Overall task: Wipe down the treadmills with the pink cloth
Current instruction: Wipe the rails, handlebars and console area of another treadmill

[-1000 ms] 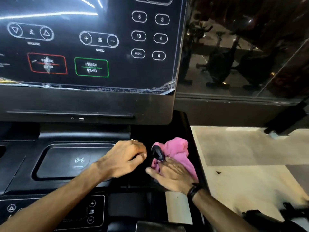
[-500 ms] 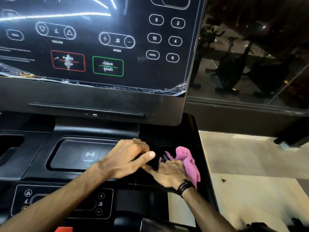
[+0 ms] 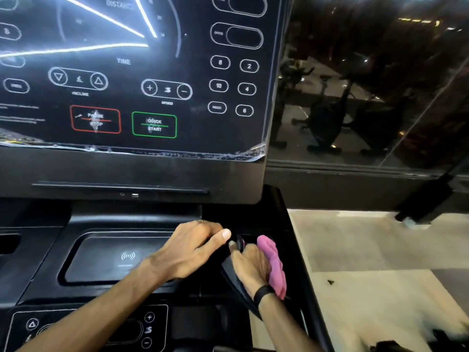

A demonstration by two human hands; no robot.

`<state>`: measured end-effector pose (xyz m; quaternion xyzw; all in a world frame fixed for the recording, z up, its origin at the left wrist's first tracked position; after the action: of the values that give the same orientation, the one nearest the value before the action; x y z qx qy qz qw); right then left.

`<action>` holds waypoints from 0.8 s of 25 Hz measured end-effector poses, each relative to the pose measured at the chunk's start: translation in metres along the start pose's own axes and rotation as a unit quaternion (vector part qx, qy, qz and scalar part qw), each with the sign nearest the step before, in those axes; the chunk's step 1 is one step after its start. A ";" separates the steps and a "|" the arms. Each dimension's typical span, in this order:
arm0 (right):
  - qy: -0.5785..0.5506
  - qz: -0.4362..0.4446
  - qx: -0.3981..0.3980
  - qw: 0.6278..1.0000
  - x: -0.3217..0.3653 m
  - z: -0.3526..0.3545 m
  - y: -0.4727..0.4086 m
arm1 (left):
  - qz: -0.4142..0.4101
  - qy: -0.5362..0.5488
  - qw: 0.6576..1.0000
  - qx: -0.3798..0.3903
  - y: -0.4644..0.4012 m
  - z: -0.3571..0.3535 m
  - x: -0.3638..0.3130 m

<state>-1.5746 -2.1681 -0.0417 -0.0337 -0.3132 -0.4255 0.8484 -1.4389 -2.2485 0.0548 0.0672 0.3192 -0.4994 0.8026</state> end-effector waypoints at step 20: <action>0.123 -0.113 -0.057 0.984 -0.162 0.043 0.152 | -0.053 -0.071 0.992 0.092 0.034 -0.114 -0.106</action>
<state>-1.5550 -1.9439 -0.0663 0.0059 -0.1834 -0.5368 0.8235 -1.4920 -2.1028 0.0191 0.0881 0.2177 -0.5720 0.7859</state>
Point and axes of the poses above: each hand's wrist, its own y-axis away from the middle knuckle, its own z-axis out of the back of the hand, x = y × z, the point moved 7 cm from there along -y, towards the middle knuckle, and after that the axes turned 1 degree about z, right-handed, at the moved point
